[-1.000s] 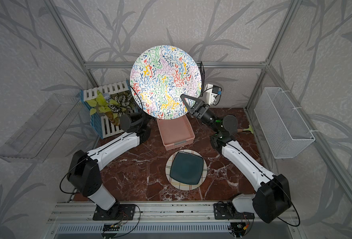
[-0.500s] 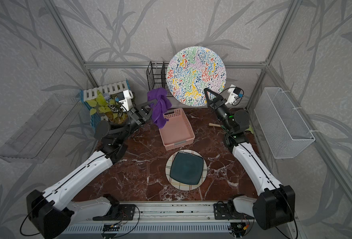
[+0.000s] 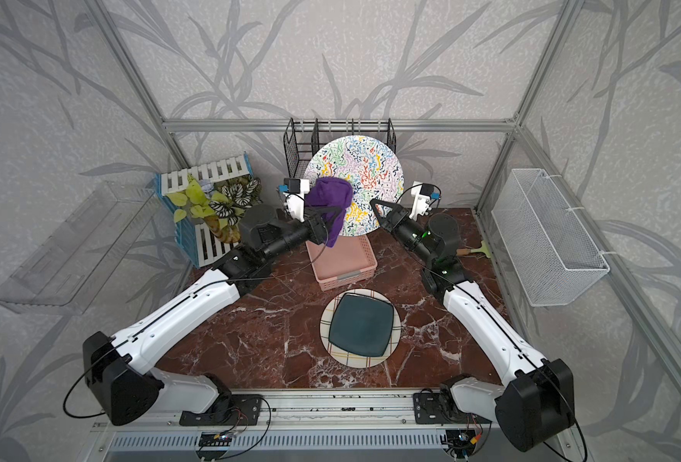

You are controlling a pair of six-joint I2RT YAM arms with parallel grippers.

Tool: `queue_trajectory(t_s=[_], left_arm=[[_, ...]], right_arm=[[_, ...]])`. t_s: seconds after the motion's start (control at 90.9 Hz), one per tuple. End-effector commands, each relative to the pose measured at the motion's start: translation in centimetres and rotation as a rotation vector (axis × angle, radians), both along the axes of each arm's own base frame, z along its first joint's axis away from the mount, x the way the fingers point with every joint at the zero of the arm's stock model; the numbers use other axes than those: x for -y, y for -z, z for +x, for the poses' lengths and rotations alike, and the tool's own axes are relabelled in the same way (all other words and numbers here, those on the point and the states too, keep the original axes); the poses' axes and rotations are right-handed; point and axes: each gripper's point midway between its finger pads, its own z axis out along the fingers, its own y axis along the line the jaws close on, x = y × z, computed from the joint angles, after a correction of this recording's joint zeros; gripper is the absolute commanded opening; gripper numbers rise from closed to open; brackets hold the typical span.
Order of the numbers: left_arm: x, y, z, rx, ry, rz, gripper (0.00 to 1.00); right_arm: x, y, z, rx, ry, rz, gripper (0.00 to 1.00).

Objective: Wipe the wet plate dry
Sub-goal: Wipe the plate with towel.

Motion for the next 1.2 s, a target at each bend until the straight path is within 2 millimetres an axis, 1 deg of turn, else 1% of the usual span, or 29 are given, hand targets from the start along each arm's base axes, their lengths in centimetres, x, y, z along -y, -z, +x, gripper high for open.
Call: queue_trajectory(t_s=[0.0,0.044,0.099,0.176,0.242,0.286,0.33,0.374,0.418,0.484,0.539,0.627,0.649,0.682,0.726,0.77,0.825,0.891,0.924,0.946,0.979,1.012,1.034,1.078,1.133,1.166,1.188], left_arm=[[2.7,0.8,-1.7,-0.035,0.063,0.005,0.0],[2.8,1.6,-1.4,-0.071,0.051,-0.015,0.0],[1.7,2.1,-0.3,-0.096,-0.02,-0.004,0.0],[-1.6,2.5,2.2,-0.126,-0.145,0.008,0.0],[-5.3,1.8,4.1,-0.142,-0.215,-0.037,0.0],[-7.5,1.4,5.1,-0.142,-0.255,-0.049,0.0],[-8.9,1.2,5.9,-0.126,-0.292,-0.015,0.0],[-9.7,0.8,6.4,-0.095,-0.322,0.05,0.0],[-9.6,1.1,6.8,-0.089,-0.323,0.13,0.0],[-8.1,1.5,6.6,-0.079,-0.253,0.194,0.0],[-5.6,2.2,5.8,-0.073,-0.153,0.226,0.0],[-0.4,3.2,3.2,-0.037,-0.005,0.29,0.0],[0.7,3.3,2.6,-0.024,0.016,0.31,0.0],[2.0,3.7,1.8,-0.008,0.037,0.34,0.0],[2.9,4.1,1.3,0.001,0.044,0.36,0.0],[2.6,4.3,1.5,-0.01,0.025,0.356,0.0],[0.9,4.4,2.4,-0.041,-0.039,0.328,0.0],[-2.6,4.1,4.0,-0.091,-0.133,0.246,0.0],[-4.5,4.3,4.7,-0.127,-0.168,0.199,0.0],[-5.7,4.0,4.9,-0.13,-0.185,0.167,0.0],[-7.1,4.2,5.1,-0.139,-0.207,0.152,0.0],[-7.9,4.5,5.3,-0.144,-0.232,0.165,0.0],[-8.1,4.6,5.2,-0.137,-0.237,0.181,0.0],[-7.5,4.7,4.9,-0.125,-0.202,0.21,0.0],[-5.4,5.0,4.0,-0.108,-0.126,0.241,0.0],[-4.0,5.4,3.4,-0.09,-0.09,0.288,0.0],[-3.1,5.3,3.0,-0.071,-0.073,0.316,0.0]], right_arm=[[-0.5,-8.5,-3.6,0.249,-0.058,0.116,0.0],[-0.6,-8.9,-3.6,0.253,-0.066,0.135,0.0],[-0.8,-9.3,-3.8,0.258,-0.083,0.155,0.0],[-1.1,-9.6,-4.5,0.27,-0.118,0.162,0.0],[-1.8,-9.4,-5.6,0.289,-0.15,0.132,0.0],[-2.6,-8.7,-6.5,0.294,-0.184,0.1,0.0],[-3.6,-8.1,-7.6,0.309,-0.226,0.07,0.0],[-4.7,-7.3,-8.7,0.316,-0.268,0.045,0.0],[-5.4,-6.8,-9.7,0.324,-0.296,0.029,0.0],[-6.1,-6.2,-10.3,0.312,-0.318,0.027,0.0],[-6.3,-6.2,-10.4,0.307,-0.325,0.034,0.0],[-6.1,-6.8,-10.0,0.318,-0.303,0.05,0.0],[-6.0,-7.0,-9.9,0.322,-0.294,0.052,0.0],[-5.9,-7.3,-9.7,0.327,-0.28,0.051,0.0],[-5.7,-7.9,-9.4,0.335,-0.264,0.048,0.0],[-5.3,-8.4,-9.1,0.338,-0.25,0.047,0.0],[-4.5,-8.9,-8.7,0.339,-0.224,0.059,0.0],[-3.3,-9.0,-8.1,0.32,-0.189,0.078,0.0],[-2.8,-9.0,-8.0,0.317,-0.178,0.079,0.0],[-2.6,-8.9,-8.0,0.318,-0.175,0.077,0.0],[-2.6,-8.8,-8.2,0.322,-0.181,0.065,0.0],[-2.9,-8.7,-8.5,0.325,-0.196,0.054,0.0],[-3.3,-8.5,-8.7,0.329,-0.212,0.045,0.0],[-4.3,-8.3,-9.5,0.342,-0.252,0.026,0.0],[-5.9,-7.9,-10.4,0.355,-0.296,-0.007,0.0],[-6.7,-7.6,-10.7,0.356,-0.32,-0.025,0.0],[-7.2,-7.5,-11.0,0.358,-0.333,-0.029,0.0]])
